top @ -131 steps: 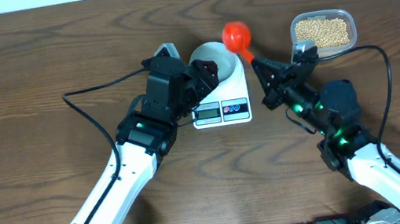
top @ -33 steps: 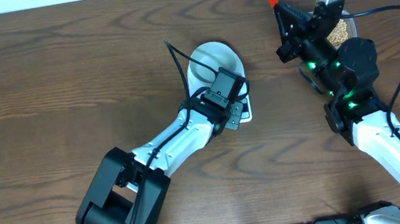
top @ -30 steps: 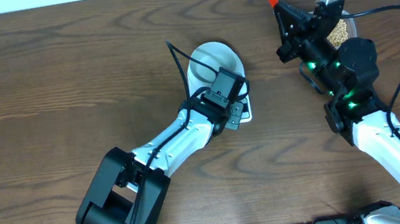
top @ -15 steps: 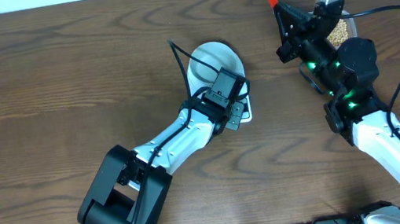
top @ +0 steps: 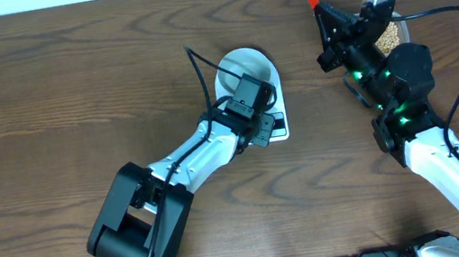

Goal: Scoop item into bowl and weigh 50g on scale
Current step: 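Press the scale's front button with the left gripper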

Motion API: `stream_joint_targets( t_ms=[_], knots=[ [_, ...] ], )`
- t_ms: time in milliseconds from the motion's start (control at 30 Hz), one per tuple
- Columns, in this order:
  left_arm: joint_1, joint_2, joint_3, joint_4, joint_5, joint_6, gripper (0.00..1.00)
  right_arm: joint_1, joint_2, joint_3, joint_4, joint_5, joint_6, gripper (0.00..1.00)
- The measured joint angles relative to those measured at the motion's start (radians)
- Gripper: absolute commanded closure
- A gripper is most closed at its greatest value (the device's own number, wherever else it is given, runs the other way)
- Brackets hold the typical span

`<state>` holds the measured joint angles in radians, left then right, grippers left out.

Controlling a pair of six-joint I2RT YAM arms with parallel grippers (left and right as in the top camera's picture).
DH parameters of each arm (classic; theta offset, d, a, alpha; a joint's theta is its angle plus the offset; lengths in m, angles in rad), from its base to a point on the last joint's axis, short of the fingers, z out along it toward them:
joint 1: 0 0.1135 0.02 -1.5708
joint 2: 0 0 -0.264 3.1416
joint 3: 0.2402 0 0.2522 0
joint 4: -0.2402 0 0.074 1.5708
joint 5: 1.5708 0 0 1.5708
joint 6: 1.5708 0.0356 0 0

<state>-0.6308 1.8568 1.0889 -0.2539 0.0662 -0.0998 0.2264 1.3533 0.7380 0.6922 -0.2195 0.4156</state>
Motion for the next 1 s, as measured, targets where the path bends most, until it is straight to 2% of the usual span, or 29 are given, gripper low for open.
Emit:
stream_joint_targets(
  t_ms=[1000],
  knots=[
    [-0.015,0.0,0.0,0.0,0.018,0.052,0.93,0.0,0.0,0.0,-0.001,0.0,0.0,0.99]
  ],
)
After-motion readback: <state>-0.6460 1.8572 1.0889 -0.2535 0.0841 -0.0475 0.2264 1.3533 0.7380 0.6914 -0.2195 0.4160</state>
